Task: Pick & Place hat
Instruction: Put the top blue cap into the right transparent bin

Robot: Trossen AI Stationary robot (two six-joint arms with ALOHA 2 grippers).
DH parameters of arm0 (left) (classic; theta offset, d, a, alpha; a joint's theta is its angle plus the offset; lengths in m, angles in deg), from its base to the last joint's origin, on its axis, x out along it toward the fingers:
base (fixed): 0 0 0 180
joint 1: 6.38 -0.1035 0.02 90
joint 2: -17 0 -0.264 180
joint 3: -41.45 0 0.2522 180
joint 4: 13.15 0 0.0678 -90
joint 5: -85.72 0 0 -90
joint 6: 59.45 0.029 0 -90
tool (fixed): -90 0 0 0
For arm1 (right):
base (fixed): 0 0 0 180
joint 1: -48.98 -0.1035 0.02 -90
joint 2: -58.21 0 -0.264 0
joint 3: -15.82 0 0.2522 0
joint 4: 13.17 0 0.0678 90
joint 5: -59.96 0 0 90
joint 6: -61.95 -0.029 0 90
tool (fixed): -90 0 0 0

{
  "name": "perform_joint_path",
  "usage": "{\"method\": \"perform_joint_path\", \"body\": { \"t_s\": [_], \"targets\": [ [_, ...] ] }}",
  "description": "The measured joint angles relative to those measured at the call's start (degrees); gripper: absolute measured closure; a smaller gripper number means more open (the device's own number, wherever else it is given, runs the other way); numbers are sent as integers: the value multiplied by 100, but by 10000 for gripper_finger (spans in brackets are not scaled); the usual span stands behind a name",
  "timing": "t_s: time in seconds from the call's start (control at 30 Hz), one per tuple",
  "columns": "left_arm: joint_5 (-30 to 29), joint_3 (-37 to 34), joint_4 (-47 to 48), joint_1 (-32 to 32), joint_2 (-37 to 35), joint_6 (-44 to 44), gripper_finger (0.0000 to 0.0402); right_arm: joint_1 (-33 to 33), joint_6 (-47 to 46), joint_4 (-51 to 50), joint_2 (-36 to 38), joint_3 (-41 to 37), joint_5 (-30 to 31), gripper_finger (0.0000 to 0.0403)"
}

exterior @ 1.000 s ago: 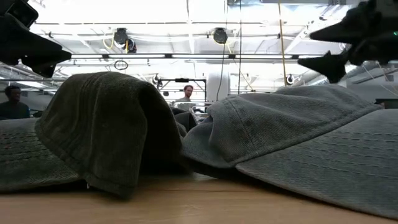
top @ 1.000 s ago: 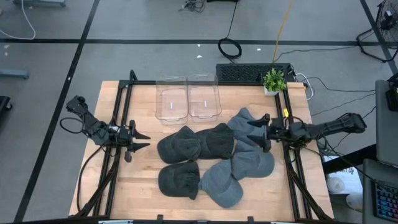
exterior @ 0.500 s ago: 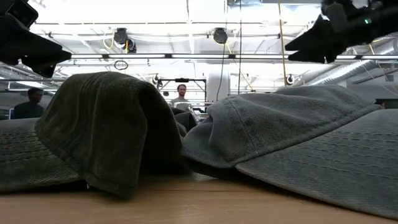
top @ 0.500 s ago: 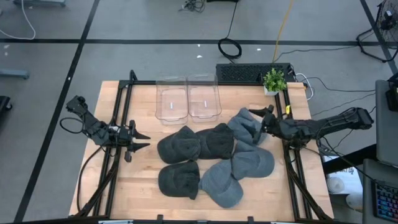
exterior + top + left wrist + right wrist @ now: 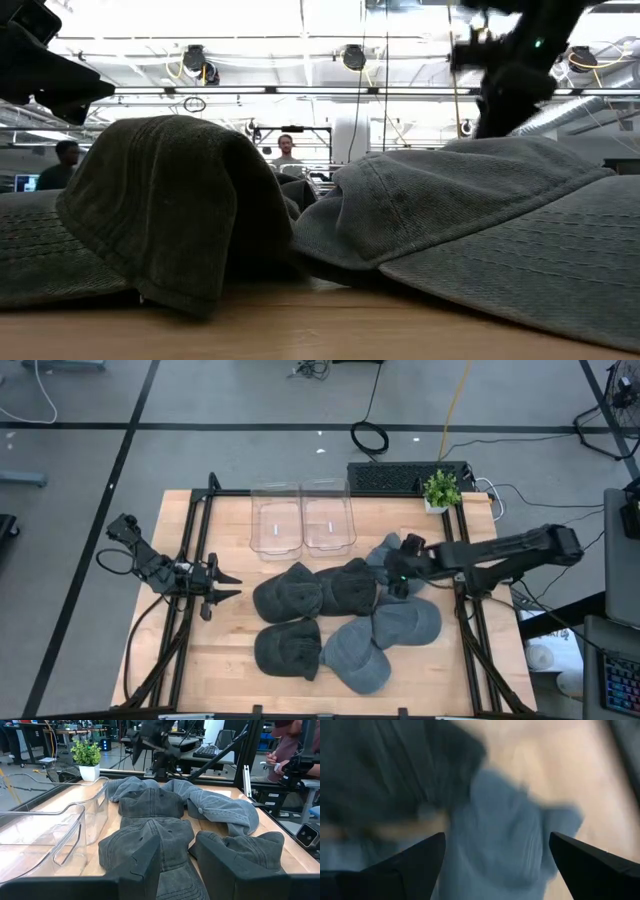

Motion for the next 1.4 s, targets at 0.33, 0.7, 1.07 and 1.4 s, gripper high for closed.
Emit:
{"method": "perform_joint_path", "body": {
  "t_s": [0.33, 0.7, 1.07, 1.4],
  "targets": [
    [0, 0, 0, 1, 0, 0, 270, 1437, 133, -700, -403, 125, -908, 57],
    [0, 0, 1, 2, 0, 0, 270, 1827, 443, -236, -452, -73, -1063, 57],
    [0, 0, 0, 2, 0, 1, 270, 1819, 228, 486, -453, -880, -798, 57],
    [0, 0, -1, 2, 0, -1, 270, 1813, 119, 554, -451, -996, -1133, 152]
  ]
}}
